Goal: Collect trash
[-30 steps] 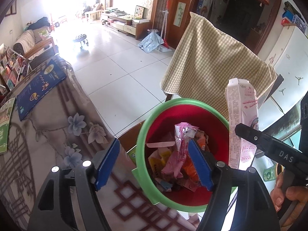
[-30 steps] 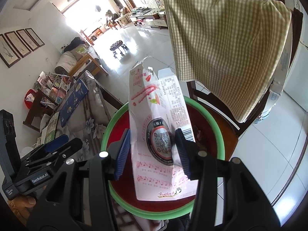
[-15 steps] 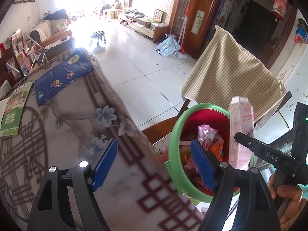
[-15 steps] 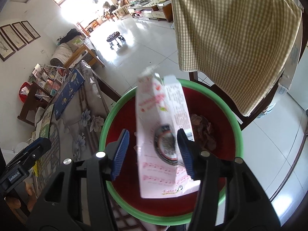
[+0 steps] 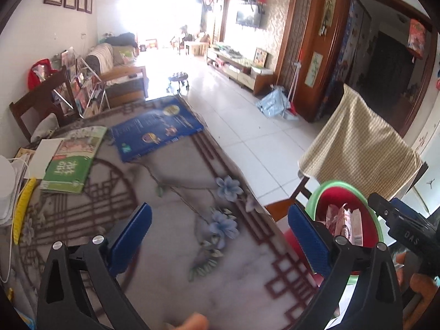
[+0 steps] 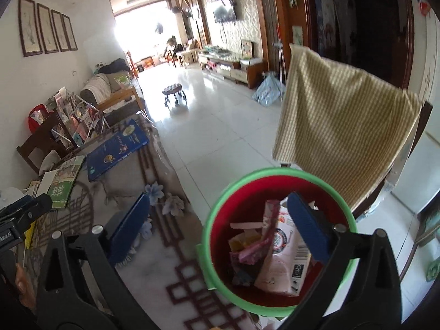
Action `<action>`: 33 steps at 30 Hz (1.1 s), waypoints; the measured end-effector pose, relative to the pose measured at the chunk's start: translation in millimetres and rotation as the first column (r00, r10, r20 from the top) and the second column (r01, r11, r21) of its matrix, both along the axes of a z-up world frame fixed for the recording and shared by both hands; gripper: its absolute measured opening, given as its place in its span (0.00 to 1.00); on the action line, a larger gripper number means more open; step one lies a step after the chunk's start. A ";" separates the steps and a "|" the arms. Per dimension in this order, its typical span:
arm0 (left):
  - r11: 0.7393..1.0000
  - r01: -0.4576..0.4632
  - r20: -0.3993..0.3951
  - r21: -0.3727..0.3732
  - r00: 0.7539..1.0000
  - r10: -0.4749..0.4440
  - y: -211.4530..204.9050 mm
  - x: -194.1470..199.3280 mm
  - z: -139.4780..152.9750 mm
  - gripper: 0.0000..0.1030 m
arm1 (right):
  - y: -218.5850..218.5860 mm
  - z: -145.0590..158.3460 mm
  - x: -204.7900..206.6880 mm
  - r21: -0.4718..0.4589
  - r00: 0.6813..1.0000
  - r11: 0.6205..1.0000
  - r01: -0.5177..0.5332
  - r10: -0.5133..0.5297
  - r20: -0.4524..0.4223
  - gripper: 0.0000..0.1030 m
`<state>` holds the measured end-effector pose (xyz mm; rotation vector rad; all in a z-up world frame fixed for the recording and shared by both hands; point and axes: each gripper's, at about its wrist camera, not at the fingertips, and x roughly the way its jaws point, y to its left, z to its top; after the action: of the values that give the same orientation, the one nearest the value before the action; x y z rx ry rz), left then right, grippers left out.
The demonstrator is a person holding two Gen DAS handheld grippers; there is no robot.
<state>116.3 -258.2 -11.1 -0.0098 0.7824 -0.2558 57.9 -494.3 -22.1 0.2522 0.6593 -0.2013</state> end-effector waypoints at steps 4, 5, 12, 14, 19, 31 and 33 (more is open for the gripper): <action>0.998 -0.063 0.193 -0.013 0.979 0.064 44.3 -18.7 32.4 0.92 | 50.6 36.4 -16.5 -0.127 0.991 0.991 0.042 -0.024 0.134 0.96; 0.996 -0.081 0.255 -0.022 0.963 0.084 56.8 -26.1 42.4 0.92 | 66.6 45.7 -22.6 -0.173 0.984 0.983 0.063 -0.032 0.178 0.96; 0.994 -0.075 0.345 -0.074 0.934 0.096 120.7 -51.9 76.8 0.92 | 148.6 75.1 -44.1 -0.266 0.947 0.959 0.100 -0.010 0.321 0.96; 0.993 -0.088 0.343 -0.085 0.932 0.112 138.4 -55.6 80.0 0.92 | 161.0 76.2 -47.3 -0.208 0.945 0.973 0.098 -0.025 0.325 0.96; 0.990 -0.108 0.336 -0.095 0.932 0.134 178.7 -63.1 80.8 0.92 | 182.9 74.8 -51.0 -0.172 0.947 0.978 0.122 -0.063 0.314 0.96; 0.986 -0.109 0.317 -0.123 0.938 0.143 203.8 -70.1 79.1 0.92 | 214.0 75.2 -60.7 -0.193 0.954 0.974 0.122 -0.062 0.292 0.96; 0.986 -0.106 0.314 -0.125 0.939 0.141 203.7 -71.2 78.4 0.92 | 214.2 74.6 -61.5 -0.193 0.955 0.973 0.125 -0.066 0.288 0.96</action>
<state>45.1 -54.5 67.3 -0.1153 0.4389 -0.1732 -3.6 -280.1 52.5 0.1062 0.3403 -0.3201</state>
